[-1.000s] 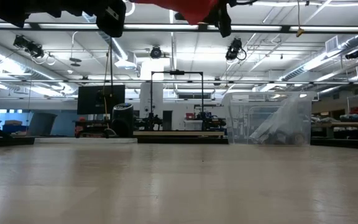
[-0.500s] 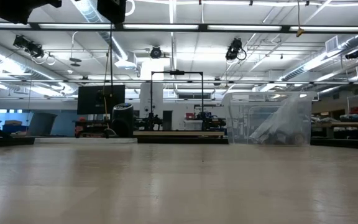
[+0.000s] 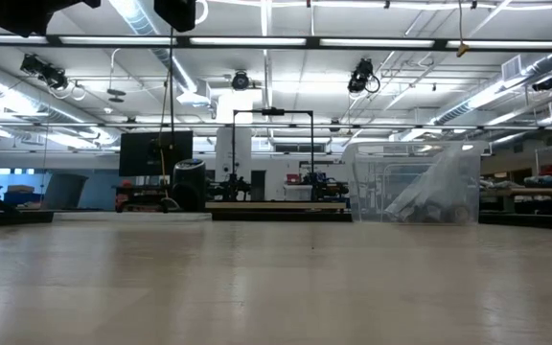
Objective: Roll bandage
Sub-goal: Roll the red bandage
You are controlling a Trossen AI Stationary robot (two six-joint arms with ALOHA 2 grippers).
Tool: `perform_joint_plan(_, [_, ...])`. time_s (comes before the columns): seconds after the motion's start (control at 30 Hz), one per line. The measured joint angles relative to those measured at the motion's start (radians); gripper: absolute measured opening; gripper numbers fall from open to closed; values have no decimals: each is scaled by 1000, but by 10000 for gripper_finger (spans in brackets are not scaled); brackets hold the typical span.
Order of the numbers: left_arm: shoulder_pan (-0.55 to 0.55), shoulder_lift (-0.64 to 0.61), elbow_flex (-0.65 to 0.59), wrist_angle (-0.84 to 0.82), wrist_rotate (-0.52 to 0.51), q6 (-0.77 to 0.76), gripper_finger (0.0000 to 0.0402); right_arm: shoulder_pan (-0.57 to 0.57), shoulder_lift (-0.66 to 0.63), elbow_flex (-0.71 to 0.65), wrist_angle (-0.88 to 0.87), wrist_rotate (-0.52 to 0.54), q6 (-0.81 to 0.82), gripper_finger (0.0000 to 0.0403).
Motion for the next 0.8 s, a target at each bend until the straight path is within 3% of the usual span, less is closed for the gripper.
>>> perform_joint_plan(0.27, [4,0,0,10,-8,-16,0,-73,20,0,34,15,-34,200])
perform_joint_plan(0.43, [5,0,0,13,-10,-16,0,-109,23,0,34,19,-104,114])
perform_joint_plan(0.57, [5,0,0,13,-4,-17,0,-123,22,0,56,73,-271,15])
perform_joint_plan(0.8, [5,0,0,64,67,-40,0,-183,20,0,236,154,-654,4])
